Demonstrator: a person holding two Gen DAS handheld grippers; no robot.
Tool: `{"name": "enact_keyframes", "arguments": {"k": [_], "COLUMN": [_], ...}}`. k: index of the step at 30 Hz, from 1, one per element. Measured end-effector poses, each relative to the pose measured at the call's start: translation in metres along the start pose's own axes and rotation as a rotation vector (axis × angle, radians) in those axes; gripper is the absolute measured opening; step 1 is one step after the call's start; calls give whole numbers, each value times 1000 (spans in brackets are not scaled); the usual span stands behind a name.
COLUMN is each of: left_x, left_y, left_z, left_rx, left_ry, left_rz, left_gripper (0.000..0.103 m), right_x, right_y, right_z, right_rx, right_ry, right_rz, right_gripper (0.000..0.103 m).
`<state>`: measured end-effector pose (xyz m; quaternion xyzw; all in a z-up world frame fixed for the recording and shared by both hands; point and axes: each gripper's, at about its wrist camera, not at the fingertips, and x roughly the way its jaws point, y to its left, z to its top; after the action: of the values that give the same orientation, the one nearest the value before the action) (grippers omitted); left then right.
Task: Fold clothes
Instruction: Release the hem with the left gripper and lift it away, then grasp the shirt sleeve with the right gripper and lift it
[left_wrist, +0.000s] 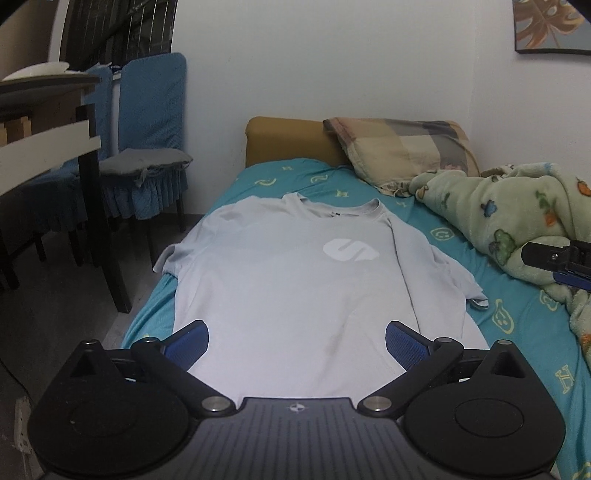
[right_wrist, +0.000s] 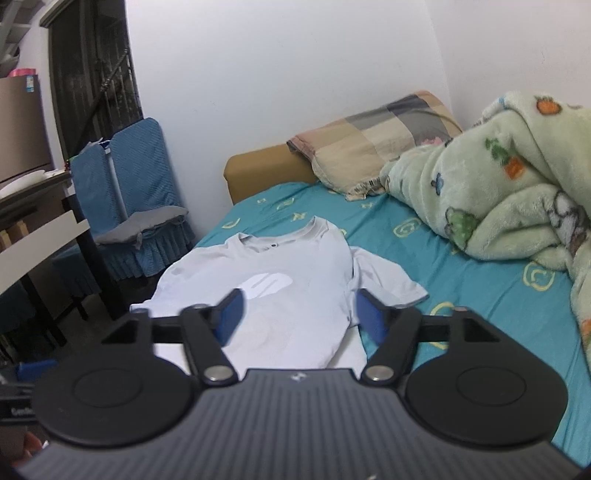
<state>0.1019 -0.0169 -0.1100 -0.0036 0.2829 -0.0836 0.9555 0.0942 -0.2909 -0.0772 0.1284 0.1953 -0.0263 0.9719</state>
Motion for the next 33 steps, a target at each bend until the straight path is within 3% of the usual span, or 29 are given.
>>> {"name": "enact_keyframes", "arguments": {"k": [5, 11, 17, 20, 23, 26, 28, 31, 33], "left_x": [-3, 6, 22, 30, 38, 45, 48, 53, 54], "left_y": [3, 5, 8, 9, 10, 9, 6, 2, 2], "left_z": [-4, -9, -11, -12, -13, -14, -14, -15, -18], "left_rx": [-18, -43, -75, -91, -107, -98, -93, -101, -118], "left_ry": [7, 14, 13, 13, 13, -11, -19, -18, -46], "left_rz": [0, 6, -13, -23, -33, -70, -92, -125, -152], "left_gripper": [103, 103, 103, 103, 103, 103, 103, 103, 103], "right_x": [11, 63, 137, 174, 210, 235, 244, 249, 245], "right_y": [-11, -71, -158, -178, -181, -170, -163, -152, -153], "right_z": [-1, 7, -13, -25, -30, -25, -15, 2, 20], "right_rx": [44, 277, 563, 603, 561, 430, 358, 191, 133], "right_ry": [24, 61, 104, 138, 160, 141, 146, 136, 84], "right_rz": [-28, -38, -63, -70, -82, -94, -73, -77, -99], "right_gripper": [82, 82, 67, 62, 59, 56, 14, 7, 6]}}
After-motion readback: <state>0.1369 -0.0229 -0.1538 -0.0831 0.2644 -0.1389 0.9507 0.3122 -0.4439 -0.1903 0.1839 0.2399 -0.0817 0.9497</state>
